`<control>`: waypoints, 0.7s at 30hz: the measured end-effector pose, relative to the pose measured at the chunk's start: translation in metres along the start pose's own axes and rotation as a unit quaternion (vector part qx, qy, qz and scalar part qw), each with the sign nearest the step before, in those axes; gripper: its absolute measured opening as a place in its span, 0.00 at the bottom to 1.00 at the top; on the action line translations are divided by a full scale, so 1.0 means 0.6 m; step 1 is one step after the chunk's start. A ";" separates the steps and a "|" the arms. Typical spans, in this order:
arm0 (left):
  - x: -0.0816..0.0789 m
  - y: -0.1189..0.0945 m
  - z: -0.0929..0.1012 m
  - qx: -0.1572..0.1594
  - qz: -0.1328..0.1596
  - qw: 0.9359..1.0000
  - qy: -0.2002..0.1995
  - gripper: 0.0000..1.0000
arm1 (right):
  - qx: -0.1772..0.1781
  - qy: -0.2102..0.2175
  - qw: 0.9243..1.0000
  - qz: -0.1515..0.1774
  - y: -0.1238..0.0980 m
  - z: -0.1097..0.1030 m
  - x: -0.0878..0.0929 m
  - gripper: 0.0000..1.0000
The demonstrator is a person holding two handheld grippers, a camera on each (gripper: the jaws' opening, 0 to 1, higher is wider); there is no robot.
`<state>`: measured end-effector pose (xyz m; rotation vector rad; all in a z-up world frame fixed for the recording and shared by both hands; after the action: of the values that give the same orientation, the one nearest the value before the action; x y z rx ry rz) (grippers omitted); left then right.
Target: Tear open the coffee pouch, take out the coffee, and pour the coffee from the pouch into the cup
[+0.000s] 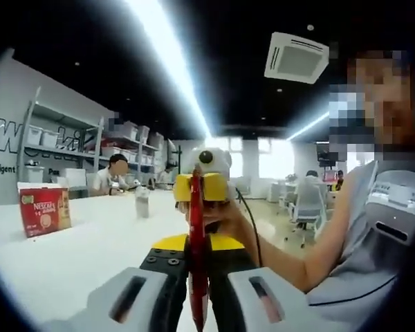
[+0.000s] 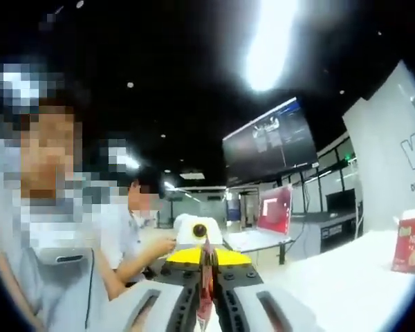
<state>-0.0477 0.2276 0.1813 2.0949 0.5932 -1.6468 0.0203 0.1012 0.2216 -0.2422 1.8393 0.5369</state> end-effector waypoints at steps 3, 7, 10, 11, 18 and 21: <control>-0.001 -0.003 -0.002 -0.003 0.001 1.000 -0.002 0.12 | -0.005 0.005 1.000 0.016 -0.006 0.001 -0.007 0.06; -0.002 -0.003 -0.003 -0.003 0.002 1.000 -0.005 0.12 | -0.005 0.000 1.000 0.014 -0.002 0.001 -0.006 0.05; 0.002 -0.001 -0.003 -0.002 -0.003 1.000 -0.005 0.12 | -0.004 -0.004 1.000 0.021 0.000 0.003 -0.009 0.05; 0.002 -0.001 -0.003 -0.001 -0.003 1.000 -0.006 0.12 | -0.007 -0.005 1.000 0.024 0.000 0.002 -0.010 0.04; -0.002 -0.005 -0.005 -0.005 0.008 1.000 -0.010 0.12 | -0.006 -0.010 1.000 0.022 -0.001 0.003 -0.008 0.05; 0.001 -0.004 -0.004 -0.004 0.002 1.000 -0.009 0.12 | -0.007 -0.011 1.000 0.024 0.001 0.006 -0.007 0.04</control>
<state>-0.0469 0.2309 0.1813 2.0726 0.5869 -1.6570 0.0248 0.1032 0.2249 -0.2014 1.8243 0.5844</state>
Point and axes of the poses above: the point that each gripper's makers call its tool centre point, and the gripper's own axes: y roughly forward along the fingers, z roughly to its right, x roughly out of its underside, the point moved 8 cm from there along -y, roughly backward along the fingers, and after that the axes turned 14 degrees about y, right-handed, at the moved point
